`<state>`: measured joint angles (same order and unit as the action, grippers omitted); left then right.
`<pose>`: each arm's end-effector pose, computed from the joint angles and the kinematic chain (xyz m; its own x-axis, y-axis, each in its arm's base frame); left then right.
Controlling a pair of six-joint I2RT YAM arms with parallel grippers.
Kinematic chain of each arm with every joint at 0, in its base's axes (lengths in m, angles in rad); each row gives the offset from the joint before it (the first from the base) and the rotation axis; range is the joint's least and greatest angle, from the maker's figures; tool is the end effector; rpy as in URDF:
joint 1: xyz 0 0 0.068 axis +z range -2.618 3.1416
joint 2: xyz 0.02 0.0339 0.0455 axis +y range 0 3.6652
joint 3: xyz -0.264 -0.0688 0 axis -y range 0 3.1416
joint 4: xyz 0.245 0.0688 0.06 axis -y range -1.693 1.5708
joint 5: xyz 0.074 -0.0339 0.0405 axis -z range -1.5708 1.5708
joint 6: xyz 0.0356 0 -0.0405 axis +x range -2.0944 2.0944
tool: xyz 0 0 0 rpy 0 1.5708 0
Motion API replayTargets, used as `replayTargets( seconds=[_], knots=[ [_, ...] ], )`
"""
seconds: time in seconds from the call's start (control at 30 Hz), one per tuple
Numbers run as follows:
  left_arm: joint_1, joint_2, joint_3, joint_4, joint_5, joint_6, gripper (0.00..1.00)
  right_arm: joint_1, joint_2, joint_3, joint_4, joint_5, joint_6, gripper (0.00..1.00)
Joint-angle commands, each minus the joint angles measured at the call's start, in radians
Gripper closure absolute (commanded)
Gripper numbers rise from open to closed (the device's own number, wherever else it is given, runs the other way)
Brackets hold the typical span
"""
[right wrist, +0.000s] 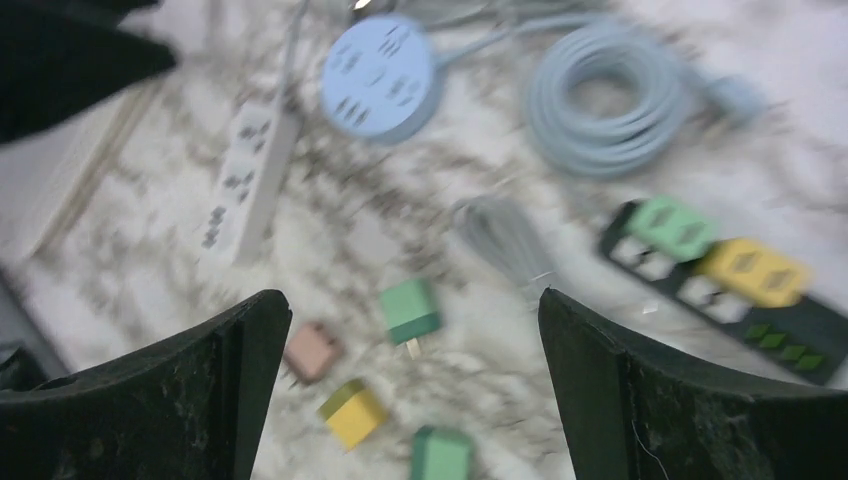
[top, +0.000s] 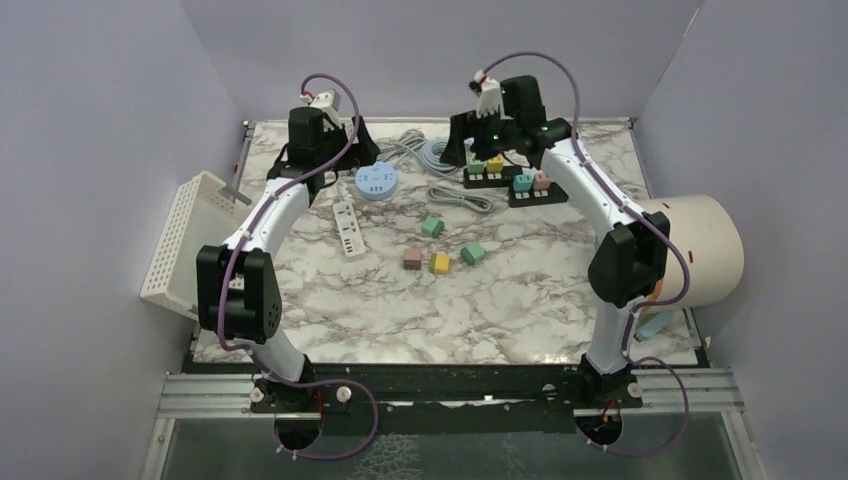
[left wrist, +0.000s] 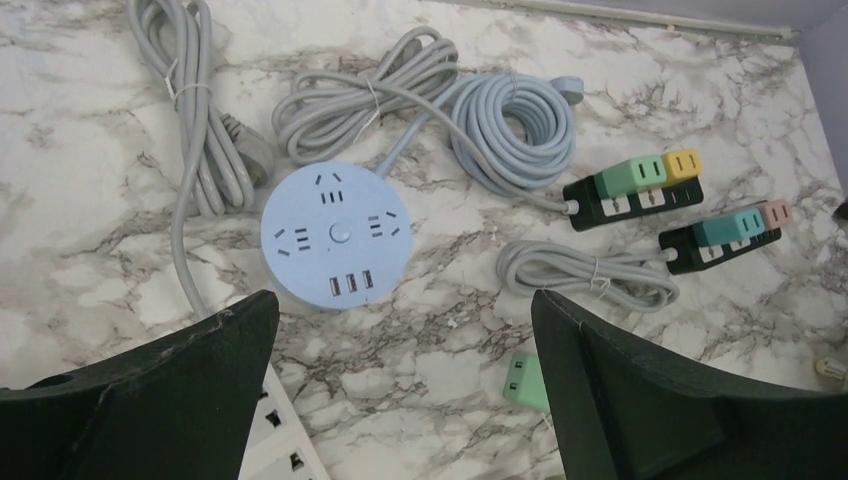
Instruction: Pull the plug off the socket
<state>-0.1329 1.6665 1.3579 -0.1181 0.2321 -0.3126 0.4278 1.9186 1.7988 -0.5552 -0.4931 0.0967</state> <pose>0.3912 -0.0606 0.3141 -0.4938 -0.2359 -0.8369 0.1940 0.9083 -0.3705 0.3958 0.1990 0.3261 -0.6337 -0.1955 -0.7485 -0.6435 0.6702 0.3698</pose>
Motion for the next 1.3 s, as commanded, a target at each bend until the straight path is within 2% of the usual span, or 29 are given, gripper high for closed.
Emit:
replayTargets(
  seconds=[0.0, 0.13, 0.27, 0.37, 0.53, 0.67, 0.77, 0.97, 1.27],
  knots=[
    [0.001, -0.055, -0.095, 0.061, 0.040, 0.021, 0.01, -0.031, 0.148, 0.180, -0.023, 0.332, -0.113, 0.00],
    [0.003, -0.051, -0.130, 0.083, 0.082, 0.011, 0.01, -0.034, 0.290, 0.257, 0.054, 0.389, -0.309, 0.00],
    [0.001, -0.051, -0.150, 0.100, 0.122, -0.012, 0.01, -0.053, 0.329, 0.182, 0.202, 0.313, -0.554, 0.02],
    [-0.002, -0.060, -0.180, 0.127, 0.142, -0.042, 0.01, -0.088, 0.332, 0.116, 0.287, 0.250, -0.680, 0.05],
    [-0.005, -0.031, -0.178, 0.155, 0.179, -0.101, 0.01, -0.169, 0.349, 0.110, 0.313, 0.098, -0.728, 0.08],
    [-0.011, 0.001, -0.164, 0.193, 0.233, -0.177, 0.01, -0.193, 0.387, 0.149, 0.263, 0.062, -0.817, 0.12],
    [-0.034, 0.010, -0.184, 0.223, 0.234, -0.213, 0.01, -0.214, 0.412, 0.190, 0.229, -0.010, -0.798, 0.16],
    [-0.099, 0.052, -0.217, 0.263, 0.252, -0.230, 0.01, -0.223, 0.473, 0.274, 0.160, -0.122, -0.770, 0.22],
    [-0.103, 0.049, -0.225, 0.279, 0.229, -0.196, 0.01, -0.224, 0.487, 0.255, 0.125, -0.205, -0.801, 0.32]
  ],
)
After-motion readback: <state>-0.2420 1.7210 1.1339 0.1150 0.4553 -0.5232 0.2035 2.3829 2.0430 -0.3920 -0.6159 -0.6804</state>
